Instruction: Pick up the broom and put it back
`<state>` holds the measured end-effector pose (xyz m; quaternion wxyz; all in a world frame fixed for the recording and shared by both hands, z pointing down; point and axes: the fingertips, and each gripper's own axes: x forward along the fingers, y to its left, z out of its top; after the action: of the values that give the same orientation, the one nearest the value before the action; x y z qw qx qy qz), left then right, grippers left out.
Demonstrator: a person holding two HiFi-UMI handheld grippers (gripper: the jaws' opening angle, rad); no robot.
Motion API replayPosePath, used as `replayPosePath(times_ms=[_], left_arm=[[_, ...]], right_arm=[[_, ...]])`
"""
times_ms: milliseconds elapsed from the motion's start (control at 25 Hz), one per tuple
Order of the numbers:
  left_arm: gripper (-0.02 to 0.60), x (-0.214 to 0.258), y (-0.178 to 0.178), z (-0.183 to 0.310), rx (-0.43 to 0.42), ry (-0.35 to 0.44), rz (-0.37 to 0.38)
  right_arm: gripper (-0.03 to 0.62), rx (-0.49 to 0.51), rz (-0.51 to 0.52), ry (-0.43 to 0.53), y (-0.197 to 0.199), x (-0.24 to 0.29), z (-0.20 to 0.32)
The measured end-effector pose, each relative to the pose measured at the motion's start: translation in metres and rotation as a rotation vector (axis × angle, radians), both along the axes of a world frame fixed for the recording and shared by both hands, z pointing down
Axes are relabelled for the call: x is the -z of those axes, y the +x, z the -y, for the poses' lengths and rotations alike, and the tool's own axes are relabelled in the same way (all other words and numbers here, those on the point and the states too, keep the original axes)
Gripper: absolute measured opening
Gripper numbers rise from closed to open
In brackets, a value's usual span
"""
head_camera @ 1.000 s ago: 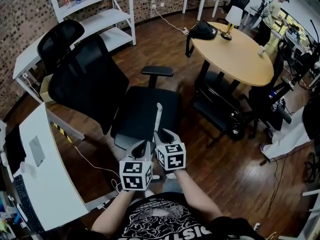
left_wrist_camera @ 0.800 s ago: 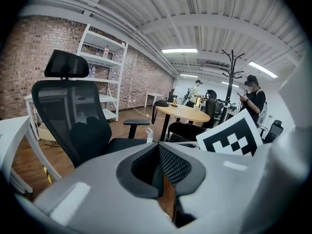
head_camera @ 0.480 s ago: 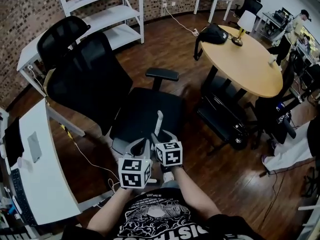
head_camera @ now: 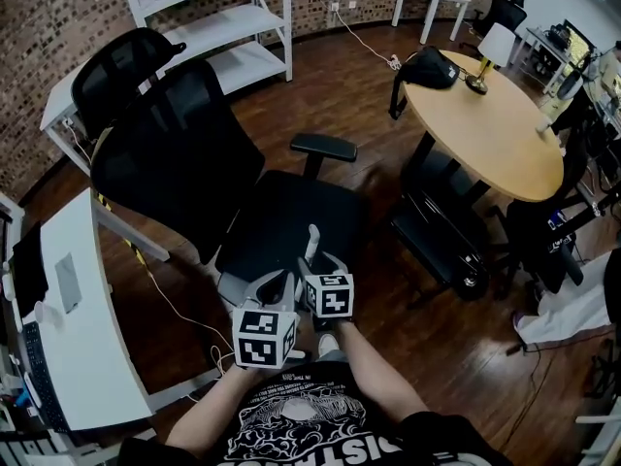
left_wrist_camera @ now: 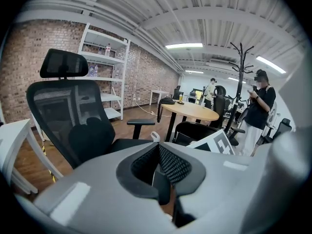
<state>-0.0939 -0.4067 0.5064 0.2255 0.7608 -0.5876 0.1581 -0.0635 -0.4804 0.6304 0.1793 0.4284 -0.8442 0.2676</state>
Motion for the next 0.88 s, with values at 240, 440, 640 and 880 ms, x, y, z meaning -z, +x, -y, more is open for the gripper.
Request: replayPosePath(times_ms=[240,440,640,880], left_arm=[[0.006,0.002,-0.005,0.013,0.022,0.003,0.005],[0.006,0.001,-0.015,0.012,0.052,-0.003,0.014],[0.006,0.0,-0.023,0.007,0.074,-0.015,0.018],[0.006,0.0,-0.028,0.001,0.083,-0.021,0.021]], right_arm=[[0.172,-0.02,-0.021,-0.028,0.0,-0.015,0.021],[0.118,-0.012,-0.027,-0.023,-0.004,-0.022,0.027],[0.129,0.02,-0.028,-0.038,-0.015,-0.026,0.025],[0.101,0.001,-0.024,-0.04,-0.013,-0.025,0.023]])
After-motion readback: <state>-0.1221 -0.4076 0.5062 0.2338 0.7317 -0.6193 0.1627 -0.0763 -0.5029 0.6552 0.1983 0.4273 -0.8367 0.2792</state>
